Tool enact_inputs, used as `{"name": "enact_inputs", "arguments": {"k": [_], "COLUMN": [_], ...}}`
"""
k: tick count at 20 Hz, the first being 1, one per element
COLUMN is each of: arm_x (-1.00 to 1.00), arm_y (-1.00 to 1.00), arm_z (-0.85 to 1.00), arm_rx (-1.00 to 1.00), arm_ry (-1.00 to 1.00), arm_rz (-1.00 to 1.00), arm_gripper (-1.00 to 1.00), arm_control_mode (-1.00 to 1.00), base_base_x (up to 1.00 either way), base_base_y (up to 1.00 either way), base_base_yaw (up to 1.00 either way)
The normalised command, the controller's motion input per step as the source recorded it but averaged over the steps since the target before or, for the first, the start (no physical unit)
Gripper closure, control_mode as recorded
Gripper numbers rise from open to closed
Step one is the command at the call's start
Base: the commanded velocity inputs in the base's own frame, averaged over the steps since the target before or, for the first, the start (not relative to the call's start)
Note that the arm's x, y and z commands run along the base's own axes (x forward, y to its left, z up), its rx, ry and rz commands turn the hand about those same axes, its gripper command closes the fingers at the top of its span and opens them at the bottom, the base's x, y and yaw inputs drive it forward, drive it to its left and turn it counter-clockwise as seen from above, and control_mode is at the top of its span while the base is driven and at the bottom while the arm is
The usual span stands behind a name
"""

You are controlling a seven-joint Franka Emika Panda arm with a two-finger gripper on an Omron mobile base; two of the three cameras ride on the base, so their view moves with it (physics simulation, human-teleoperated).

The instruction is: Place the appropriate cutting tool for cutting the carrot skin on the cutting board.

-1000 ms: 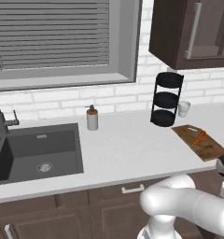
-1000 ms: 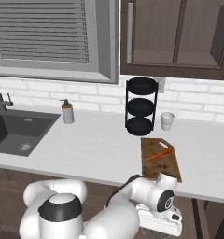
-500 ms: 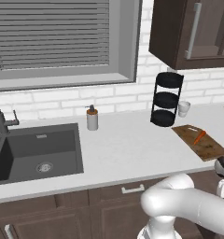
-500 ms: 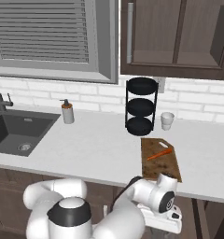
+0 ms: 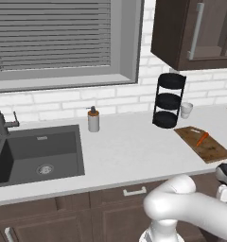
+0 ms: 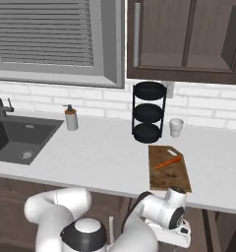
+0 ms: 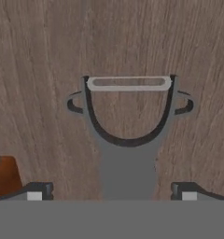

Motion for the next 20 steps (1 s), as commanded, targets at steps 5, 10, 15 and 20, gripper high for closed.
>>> {"name": "enact_inputs", "arguments": {"k": [5,10,15,20], "arm_x": [0.1,0.08,-0.02,-0.03], "arm_y": [-0.01,-0.01,0.04,0.28], "arm_z": [-0.35,-0.35,-0.39,-0.35], "arm_rx": [0.0,-0.01,0.0,0.0], "arm_ry": [-0.02,-0.01,-0.01,0.0], "arm_rz": [0.0,0.0,0.02,0.05], "arm_gripper": [-1.0,-1.0,1.0,1.0], "arm_control_mode": [-1.0,-1.0,-1.0,-1.0], "base_base_x": [0.0,0.0,0.0,0.0], "base_base_y": [0.0,0.0,0.0,0.0], "base_base_yaw": [0.0,0.0,0.0,0.0]}}
